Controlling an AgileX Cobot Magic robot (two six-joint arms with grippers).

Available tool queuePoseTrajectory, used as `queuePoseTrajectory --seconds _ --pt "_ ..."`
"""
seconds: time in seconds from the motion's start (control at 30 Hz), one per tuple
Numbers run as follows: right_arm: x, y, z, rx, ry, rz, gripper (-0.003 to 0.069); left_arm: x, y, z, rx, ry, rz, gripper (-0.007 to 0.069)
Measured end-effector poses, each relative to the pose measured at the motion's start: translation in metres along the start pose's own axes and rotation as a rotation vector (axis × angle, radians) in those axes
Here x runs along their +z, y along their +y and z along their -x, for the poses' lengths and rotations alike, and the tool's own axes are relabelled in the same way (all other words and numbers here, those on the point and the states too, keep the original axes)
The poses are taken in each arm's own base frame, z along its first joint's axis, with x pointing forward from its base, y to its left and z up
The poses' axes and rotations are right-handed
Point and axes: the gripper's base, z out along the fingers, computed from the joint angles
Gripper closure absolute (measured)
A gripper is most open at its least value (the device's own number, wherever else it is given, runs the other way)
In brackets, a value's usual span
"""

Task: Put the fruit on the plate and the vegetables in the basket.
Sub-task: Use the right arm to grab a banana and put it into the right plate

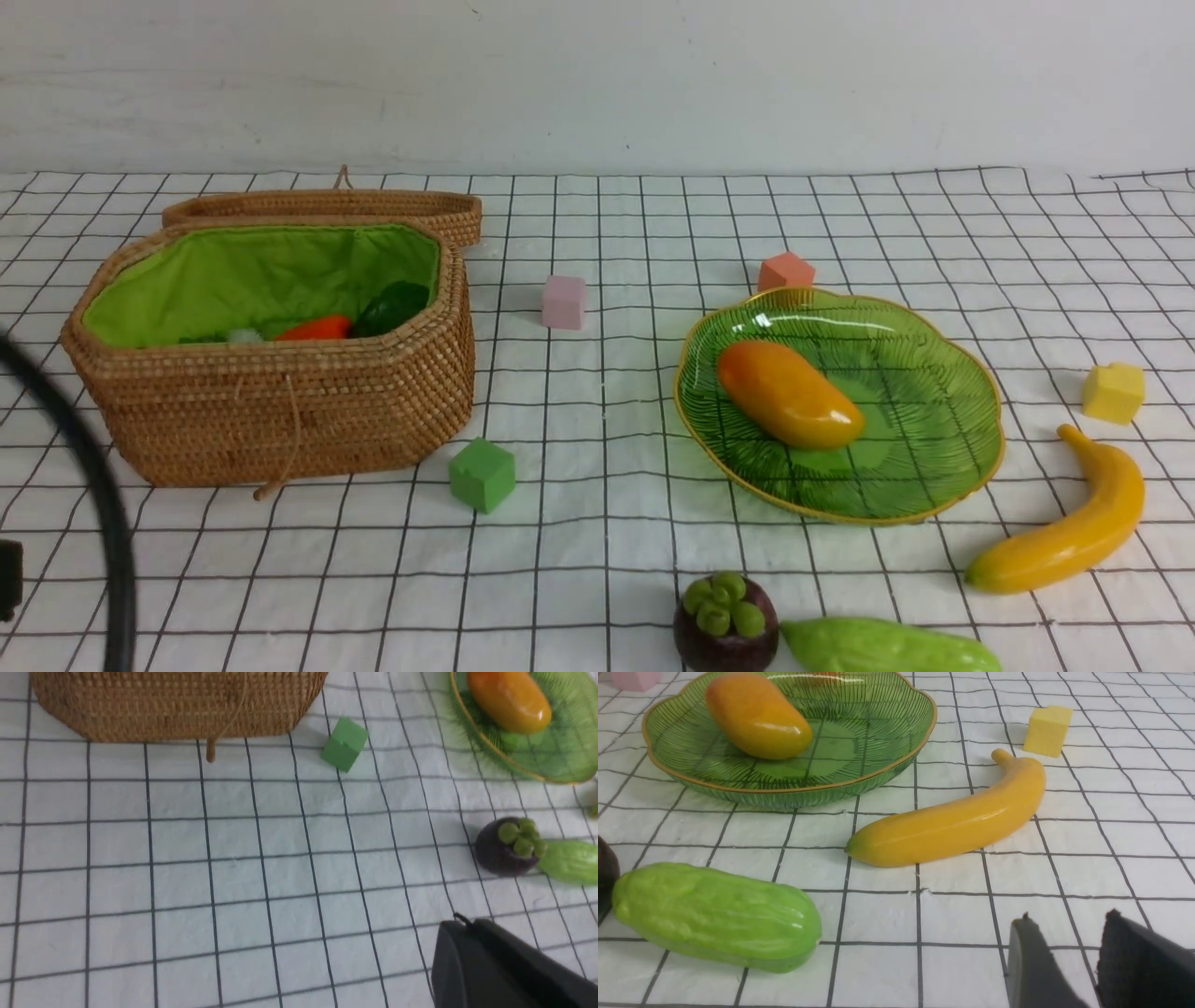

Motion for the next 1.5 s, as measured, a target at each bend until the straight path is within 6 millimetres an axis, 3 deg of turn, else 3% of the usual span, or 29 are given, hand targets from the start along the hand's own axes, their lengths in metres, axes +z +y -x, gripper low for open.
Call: queuePoseTrajectory --seconds 0.17,0.27,0.53,0.73,0.87,0.97,1.03,1.1,1.23,1.5 --pt "0.000 0.000 0.000 0.000 0.000 0.000 0.0414 0.007 0.010 -0.020 -0.010 -0.183 -0.016 0.0638" --pt "0.000 0.000 0.000 0.000 0.000 0.000 0.0414 0.013 0.013 -0.026 -0.014 -0.204 -0.014 0.0638" --pt "0.000 0.000 0.000 0.000 0.000 0.000 0.0414 0.017 0.018 -0.032 0.017 -0.173 0.030 0.0638" --pt "0.000 0.000 0.000 0.000 0.000 0.000 0.0414 0.025 0.027 -0.031 0.066 -0.348 0.068 0.0638" --pt "0.000 0.000 0.000 0.000 0.000 0.000 0.0414 0.027 0.039 -0.052 0.084 -0.518 0.111 0.0638" --pt "0.000 0.000 0.000 0.000 0.000 0.000 0.0414 0.038 0.054 -0.086 0.098 -0.592 0.181 0.0638" --pt "0.000 0.000 0.000 0.000 0.000 0.000 0.0414 0.044 0.059 -0.098 0.101 -0.586 0.199 0.0638" --pt "0.000 0.000 0.000 0.000 0.000 0.000 0.0414 0.061 0.069 -0.123 0.103 -0.525 0.222 0.0638" --pt "0.000 0.000 0.000 0.000 0.000 0.000 0.0414 0.081 0.080 -0.151 0.085 -0.357 0.253 0.0638" --pt "0.000 0.000 0.000 0.000 0.000 0.000 0.0414 0.083 0.081 -0.153 0.098 -0.337 0.265 0.0638"
